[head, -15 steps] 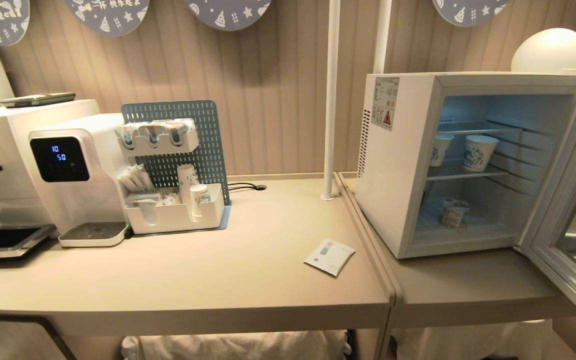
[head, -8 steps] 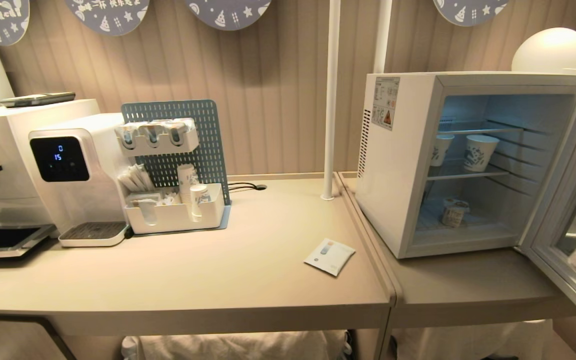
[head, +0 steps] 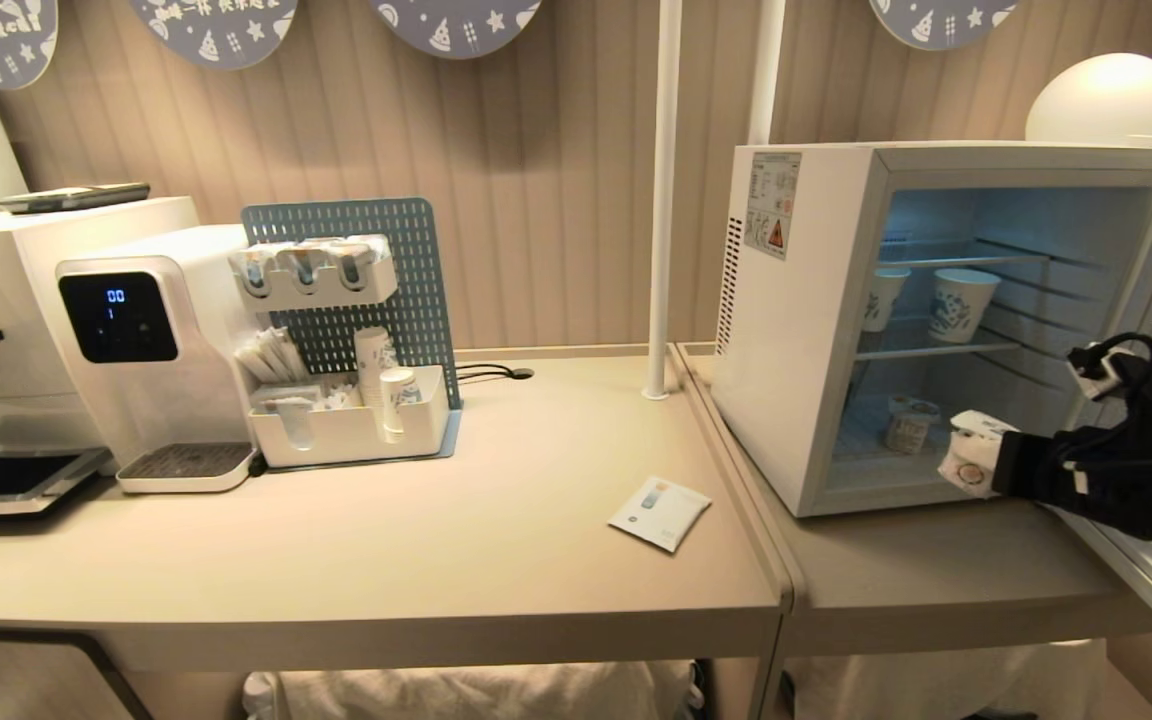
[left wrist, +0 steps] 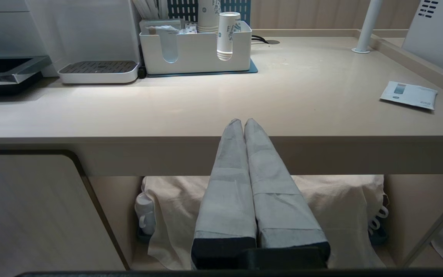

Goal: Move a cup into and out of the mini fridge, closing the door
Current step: Put the yoghurt in the freezer

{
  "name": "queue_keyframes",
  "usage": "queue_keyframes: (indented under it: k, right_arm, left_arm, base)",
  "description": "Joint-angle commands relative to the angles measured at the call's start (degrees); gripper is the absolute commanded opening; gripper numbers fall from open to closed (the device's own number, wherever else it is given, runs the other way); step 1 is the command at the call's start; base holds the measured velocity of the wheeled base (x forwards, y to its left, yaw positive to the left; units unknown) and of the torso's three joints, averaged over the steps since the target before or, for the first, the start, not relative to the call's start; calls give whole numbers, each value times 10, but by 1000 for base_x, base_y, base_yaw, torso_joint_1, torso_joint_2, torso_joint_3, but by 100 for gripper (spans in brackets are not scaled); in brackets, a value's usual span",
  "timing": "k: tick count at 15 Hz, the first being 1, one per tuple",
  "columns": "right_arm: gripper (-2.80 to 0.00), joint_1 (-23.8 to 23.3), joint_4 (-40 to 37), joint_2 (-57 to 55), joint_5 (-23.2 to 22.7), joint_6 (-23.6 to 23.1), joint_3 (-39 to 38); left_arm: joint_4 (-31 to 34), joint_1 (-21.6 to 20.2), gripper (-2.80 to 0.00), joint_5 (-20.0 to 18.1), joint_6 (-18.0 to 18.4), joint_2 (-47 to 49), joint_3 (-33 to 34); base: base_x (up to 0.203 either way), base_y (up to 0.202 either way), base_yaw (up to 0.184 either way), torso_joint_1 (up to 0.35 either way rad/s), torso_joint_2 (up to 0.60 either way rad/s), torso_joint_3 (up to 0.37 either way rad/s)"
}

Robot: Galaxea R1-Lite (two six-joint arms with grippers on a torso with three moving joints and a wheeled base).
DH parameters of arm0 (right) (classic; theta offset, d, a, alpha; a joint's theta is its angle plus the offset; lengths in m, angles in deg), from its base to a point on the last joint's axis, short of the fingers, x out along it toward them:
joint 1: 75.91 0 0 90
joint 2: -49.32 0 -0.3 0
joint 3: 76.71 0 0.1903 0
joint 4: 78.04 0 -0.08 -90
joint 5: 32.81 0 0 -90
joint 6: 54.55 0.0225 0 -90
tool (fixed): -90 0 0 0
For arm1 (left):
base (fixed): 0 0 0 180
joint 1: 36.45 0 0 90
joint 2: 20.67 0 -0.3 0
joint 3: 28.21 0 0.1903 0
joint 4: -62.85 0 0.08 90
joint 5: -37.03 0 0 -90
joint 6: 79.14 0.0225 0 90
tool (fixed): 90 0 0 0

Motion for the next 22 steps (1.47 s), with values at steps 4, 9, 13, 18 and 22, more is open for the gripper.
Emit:
queue_keyframes:
  k: [4,9,13,18,22]
  right_arm:
    - [-280,-9,47,-173,-11,-2,114]
    - [-280,-9,-22,-243,-10,-2,220]
    - [-280,7,-62,-276,-8,-7,260]
    - [-280,20,-119,-291,-7,-22,312]
    - [-280,37,-123,-300,-2,-23,314]
  left_arm:
    - [0,0,-280,0,0,0,2]
    - [0,0,-280,0,0,0,2]
    - [0,0,-280,0,0,0,2]
    - [0,0,-280,0,-3,0,2]
    - [0,0,-280,0,-3,0,2]
  base:
    - [0,0,0,0,0,0]
    - [0,0,0,0,0,0]
    - [0,0,0,0,0,0]
    - [0,0,0,0,0,0]
    - [0,0,0,0,0,0]
